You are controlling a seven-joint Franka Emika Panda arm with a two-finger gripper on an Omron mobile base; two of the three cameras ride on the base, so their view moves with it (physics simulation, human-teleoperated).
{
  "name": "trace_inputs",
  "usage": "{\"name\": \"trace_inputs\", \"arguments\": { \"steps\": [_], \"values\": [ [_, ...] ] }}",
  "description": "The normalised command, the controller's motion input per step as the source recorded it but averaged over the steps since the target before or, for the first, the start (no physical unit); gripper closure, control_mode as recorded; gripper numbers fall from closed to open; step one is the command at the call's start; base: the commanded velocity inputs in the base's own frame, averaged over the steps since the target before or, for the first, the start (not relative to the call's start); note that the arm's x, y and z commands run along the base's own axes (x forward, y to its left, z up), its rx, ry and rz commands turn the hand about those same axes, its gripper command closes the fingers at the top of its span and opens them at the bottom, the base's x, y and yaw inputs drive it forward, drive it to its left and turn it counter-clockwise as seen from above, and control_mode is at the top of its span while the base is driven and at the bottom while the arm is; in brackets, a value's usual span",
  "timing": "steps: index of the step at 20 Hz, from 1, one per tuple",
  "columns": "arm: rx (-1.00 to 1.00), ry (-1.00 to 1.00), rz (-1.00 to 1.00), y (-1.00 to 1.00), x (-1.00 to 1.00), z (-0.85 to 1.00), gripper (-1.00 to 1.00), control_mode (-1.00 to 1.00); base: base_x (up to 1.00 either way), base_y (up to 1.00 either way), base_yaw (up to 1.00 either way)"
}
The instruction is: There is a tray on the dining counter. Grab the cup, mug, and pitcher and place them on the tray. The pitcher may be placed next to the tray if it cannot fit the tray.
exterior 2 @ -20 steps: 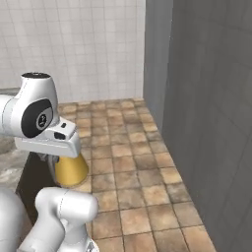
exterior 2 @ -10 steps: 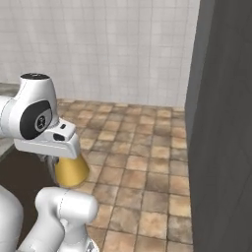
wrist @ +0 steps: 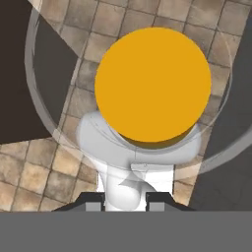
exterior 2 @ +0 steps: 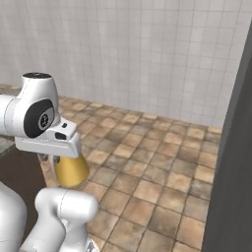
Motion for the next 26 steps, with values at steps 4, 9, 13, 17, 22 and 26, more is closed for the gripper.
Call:
{"name": "trace_inputs", "arguments": {
  "steps": [4, 9, 13, 17, 22, 26],
  "values": [
    [0.0, 0.0, 0.0, 0.0, 0.0, 0.0, 1.0, 1.0, 1.0, -0.52, 0.19],
    [0.0, 0.0, 0.0, 0.0, 0.0, 0.0, 1.0, 1.0, 1.0, -0.58, 0.11],
    [0.0, 0.0, 0.0, 0.0, 0.0, 0.0, 1.0, 1.0, 1.0, -0.6, 0.1],
    [0.0, 0.0, 0.0, 0.0, 0.0, 0.0, 1.0, 1.0, 1.0, -0.57, 0.12],
    [0.0, 0.0, 0.0, 0.0, 0.0, 0.0, 1.0, 1.0, 1.0, -0.46, 0.12],
    [0.0, 0.0, 0.0, 0.0, 0.0, 0.0, 1.0, 1.0, 1.0, -0.23, 0.17]
  ]
}}
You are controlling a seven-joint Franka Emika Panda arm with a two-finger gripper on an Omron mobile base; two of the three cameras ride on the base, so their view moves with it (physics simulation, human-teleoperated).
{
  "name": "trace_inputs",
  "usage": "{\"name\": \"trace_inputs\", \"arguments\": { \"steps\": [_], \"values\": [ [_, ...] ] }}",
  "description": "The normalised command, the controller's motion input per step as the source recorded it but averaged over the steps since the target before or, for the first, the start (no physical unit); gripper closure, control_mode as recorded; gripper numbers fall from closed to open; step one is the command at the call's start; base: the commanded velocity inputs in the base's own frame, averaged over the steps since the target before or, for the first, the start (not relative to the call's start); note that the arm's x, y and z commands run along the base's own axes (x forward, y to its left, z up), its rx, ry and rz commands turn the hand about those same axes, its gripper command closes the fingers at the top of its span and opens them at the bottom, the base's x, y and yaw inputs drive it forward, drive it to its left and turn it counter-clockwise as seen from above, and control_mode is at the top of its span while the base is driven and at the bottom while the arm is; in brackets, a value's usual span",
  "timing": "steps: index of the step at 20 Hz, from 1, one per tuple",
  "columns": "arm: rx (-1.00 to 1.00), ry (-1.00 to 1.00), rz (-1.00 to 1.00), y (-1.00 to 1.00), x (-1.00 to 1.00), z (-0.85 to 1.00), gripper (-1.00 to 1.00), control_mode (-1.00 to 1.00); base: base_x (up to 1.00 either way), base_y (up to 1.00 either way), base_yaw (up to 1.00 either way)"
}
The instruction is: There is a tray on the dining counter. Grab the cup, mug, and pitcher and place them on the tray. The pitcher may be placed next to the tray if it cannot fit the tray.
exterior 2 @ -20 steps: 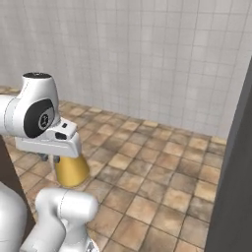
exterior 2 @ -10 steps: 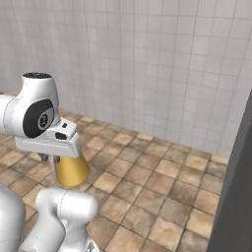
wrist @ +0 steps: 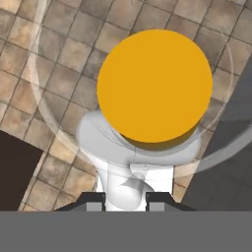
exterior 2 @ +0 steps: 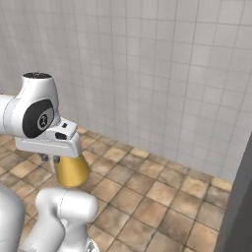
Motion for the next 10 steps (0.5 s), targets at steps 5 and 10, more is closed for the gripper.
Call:
{"name": "trace_inputs", "arguments": {
  "steps": [5, 10],
  "values": [
    [0.0, 0.0, 0.0, 0.0, 0.0, 0.0, 1.0, 1.0, 1.0, -0.11, 0.27],
    [0.0, 0.0, 0.0, 0.0, 0.0, 0.0, 1.0, 1.0, 1.0, -0.12, 0.86]
  ]
}}
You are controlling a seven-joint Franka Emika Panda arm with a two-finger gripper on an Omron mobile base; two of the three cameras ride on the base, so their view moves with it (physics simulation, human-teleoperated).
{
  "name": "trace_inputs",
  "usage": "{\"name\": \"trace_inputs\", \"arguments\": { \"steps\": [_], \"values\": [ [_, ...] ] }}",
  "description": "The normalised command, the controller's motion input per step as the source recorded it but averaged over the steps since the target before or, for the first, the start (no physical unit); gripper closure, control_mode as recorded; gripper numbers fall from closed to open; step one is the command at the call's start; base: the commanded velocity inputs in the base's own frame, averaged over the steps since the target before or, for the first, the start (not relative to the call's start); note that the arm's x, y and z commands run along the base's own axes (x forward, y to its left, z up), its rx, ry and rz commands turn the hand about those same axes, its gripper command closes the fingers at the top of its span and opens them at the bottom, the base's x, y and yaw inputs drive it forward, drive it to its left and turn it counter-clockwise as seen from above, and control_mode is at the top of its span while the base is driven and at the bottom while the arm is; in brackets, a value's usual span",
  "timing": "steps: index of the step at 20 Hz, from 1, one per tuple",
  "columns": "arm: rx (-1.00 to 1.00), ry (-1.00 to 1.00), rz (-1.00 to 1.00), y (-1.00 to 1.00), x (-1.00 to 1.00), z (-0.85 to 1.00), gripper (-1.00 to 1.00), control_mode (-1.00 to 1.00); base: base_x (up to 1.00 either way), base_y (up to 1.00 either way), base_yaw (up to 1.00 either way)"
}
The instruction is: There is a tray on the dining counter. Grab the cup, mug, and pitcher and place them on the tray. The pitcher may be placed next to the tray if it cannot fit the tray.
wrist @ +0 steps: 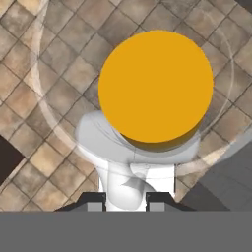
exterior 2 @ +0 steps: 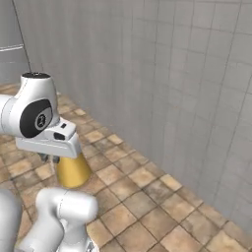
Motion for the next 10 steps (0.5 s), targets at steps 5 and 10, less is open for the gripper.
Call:
{"name": "trace_inputs", "arguments": {
  "steps": [5, 10],
  "values": [
    [0.0, 0.0, 0.0, 0.0, 0.0, 0.0, 1.0, 1.0, 1.0, -0.12, 0.9],
    [0.0, 0.0, 0.0, 0.0, 0.0, 0.0, 1.0, 1.0, 1.0, -0.11, 0.89]
  ]
}}
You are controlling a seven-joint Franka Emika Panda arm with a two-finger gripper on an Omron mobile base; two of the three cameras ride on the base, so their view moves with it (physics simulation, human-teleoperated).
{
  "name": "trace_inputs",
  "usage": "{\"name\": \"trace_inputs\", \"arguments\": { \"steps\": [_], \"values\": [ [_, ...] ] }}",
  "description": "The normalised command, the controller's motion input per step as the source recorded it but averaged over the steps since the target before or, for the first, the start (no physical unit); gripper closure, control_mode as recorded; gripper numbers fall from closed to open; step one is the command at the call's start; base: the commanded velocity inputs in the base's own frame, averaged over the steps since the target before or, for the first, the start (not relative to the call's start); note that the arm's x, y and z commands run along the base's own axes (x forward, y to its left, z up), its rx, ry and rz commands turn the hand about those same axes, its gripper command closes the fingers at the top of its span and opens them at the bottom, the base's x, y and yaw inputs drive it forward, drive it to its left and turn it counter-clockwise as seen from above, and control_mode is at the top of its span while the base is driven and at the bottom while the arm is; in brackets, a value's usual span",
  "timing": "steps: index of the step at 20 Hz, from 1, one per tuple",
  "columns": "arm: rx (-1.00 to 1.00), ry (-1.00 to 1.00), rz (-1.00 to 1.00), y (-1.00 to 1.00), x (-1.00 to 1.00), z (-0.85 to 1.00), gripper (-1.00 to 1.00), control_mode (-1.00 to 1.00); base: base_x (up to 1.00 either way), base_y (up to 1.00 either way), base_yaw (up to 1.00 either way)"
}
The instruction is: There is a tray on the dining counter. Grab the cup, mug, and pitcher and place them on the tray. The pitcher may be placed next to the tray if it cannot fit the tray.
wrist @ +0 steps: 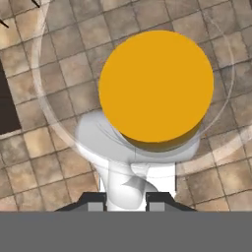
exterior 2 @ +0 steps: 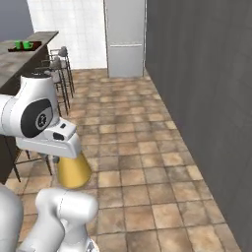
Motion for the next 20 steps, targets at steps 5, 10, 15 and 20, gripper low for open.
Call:
{"name": "trace_inputs", "arguments": {
  "steps": [5, 10, 15, 20],
  "values": [
    [0.0, 0.0, 0.0, 0.0, 0.0, 0.0, 1.0, 1.0, 1.0, -0.28, 0.81],
    [0.0, 0.0, 0.0, 0.0, 0.0, 0.0, 1.0, 1.0, 1.0, -0.69, 0.61],
    [0.0, 0.0, 0.0, 0.0, 0.0, 0.0, 1.0, 1.0, 0.88, -0.99, 0.32],
    [0.0, 0.0, 0.0, 0.0, 0.0, 0.0, 1.0, 1.0, 1.0, -0.98, 0.2]
  ]
}}
